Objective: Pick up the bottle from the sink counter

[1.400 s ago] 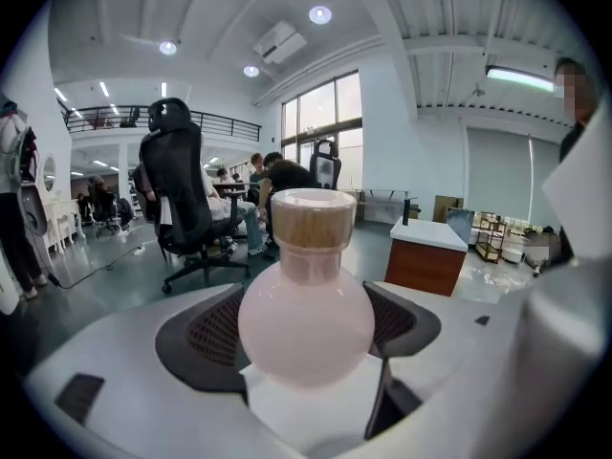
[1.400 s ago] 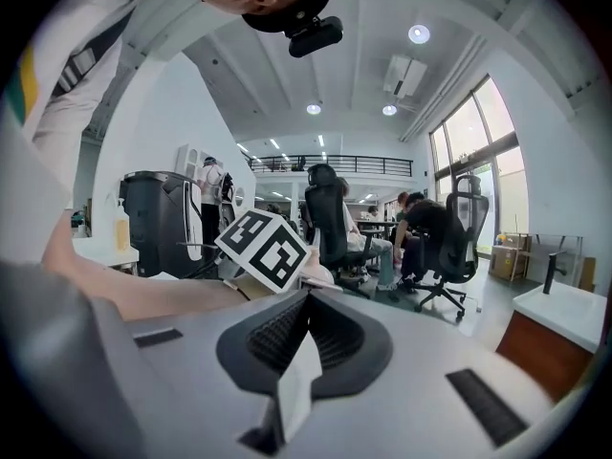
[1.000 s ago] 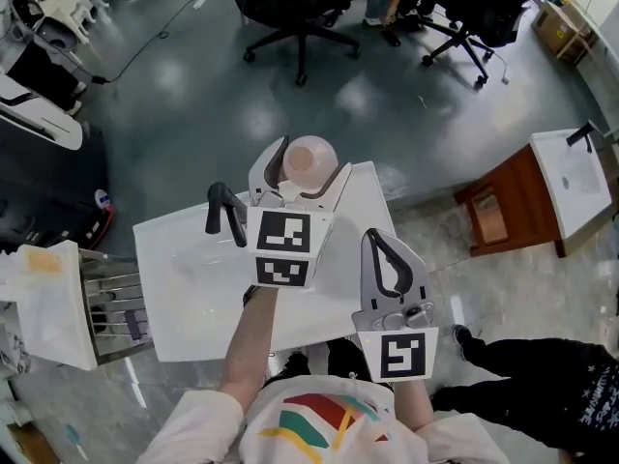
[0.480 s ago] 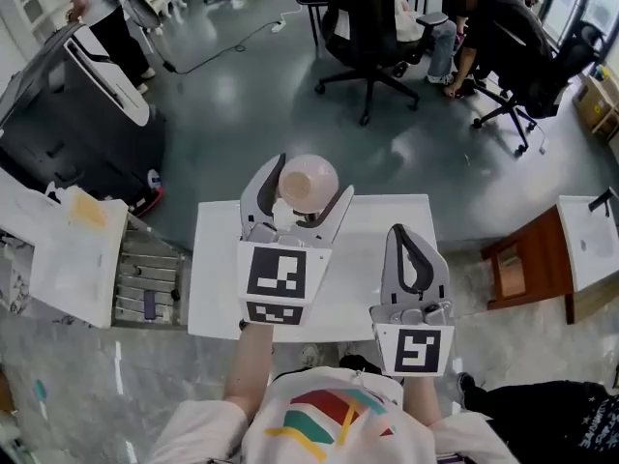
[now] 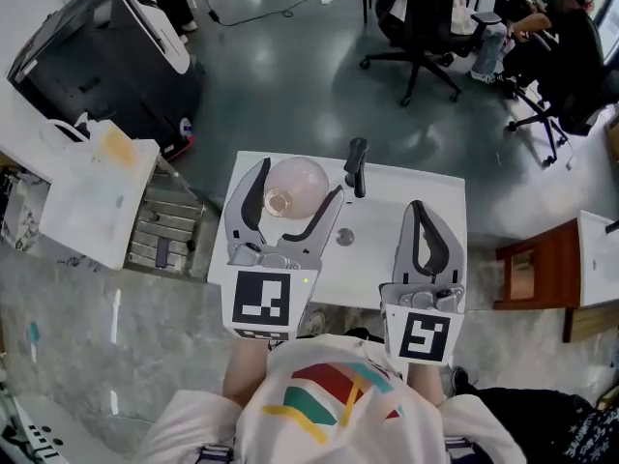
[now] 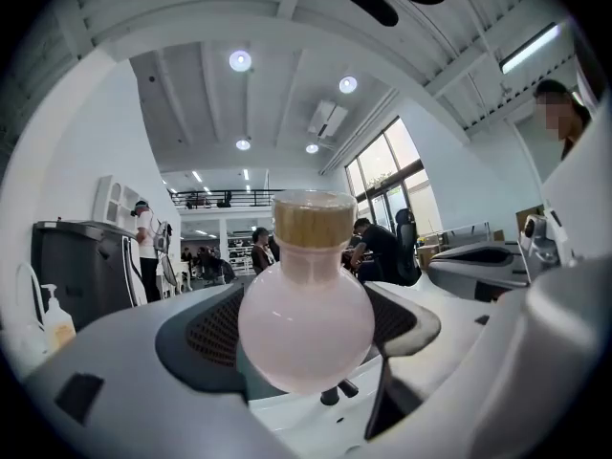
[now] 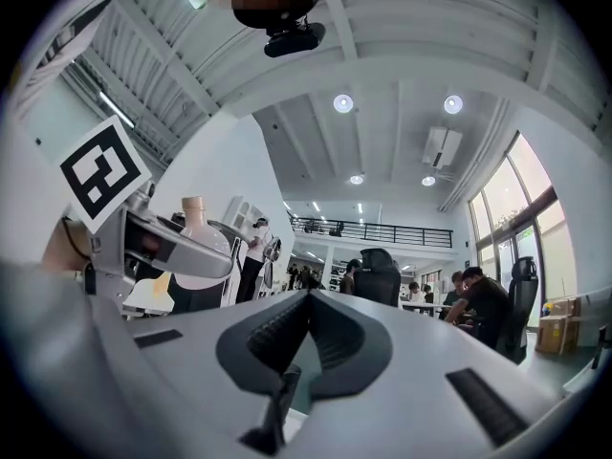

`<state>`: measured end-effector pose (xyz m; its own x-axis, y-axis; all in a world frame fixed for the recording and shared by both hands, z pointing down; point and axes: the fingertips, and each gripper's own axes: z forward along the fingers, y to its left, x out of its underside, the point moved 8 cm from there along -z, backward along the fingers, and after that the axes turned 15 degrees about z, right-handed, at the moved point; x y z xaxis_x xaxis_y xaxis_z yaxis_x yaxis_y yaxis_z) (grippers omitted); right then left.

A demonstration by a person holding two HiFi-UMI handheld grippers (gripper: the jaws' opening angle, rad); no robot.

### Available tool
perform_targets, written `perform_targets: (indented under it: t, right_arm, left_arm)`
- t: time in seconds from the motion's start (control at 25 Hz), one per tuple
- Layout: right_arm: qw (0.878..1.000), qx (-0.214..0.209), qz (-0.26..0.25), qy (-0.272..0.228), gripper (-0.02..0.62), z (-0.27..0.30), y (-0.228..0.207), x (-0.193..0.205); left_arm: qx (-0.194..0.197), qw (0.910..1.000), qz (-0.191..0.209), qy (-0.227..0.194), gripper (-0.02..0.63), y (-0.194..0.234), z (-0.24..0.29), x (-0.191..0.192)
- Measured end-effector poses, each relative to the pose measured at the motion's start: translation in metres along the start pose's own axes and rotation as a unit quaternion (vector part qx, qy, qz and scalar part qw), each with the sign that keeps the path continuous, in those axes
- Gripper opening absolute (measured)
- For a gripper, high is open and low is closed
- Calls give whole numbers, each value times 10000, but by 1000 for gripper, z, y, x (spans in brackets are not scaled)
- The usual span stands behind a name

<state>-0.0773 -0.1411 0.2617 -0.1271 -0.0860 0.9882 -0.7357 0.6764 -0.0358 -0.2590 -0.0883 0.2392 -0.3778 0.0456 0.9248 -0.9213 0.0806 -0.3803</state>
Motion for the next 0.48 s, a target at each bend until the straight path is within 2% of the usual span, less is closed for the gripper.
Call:
perform_targets:
  t: [0.24,0.36,0.48]
  right_arm:
    - [9999,-74,-110,63,12,1,11,6]
    - [9999,-65,-51,73,12,2,16,8]
    - [9999,-29,-59,91,12,0,15,8]
  left_arm:
    - [-290,9995,-113,-82,383,-4,-31,12]
    - [-398,9992,28,-19,383,-1,-34,22]
    - [-438,9990,-31,18,383,0,-32,28]
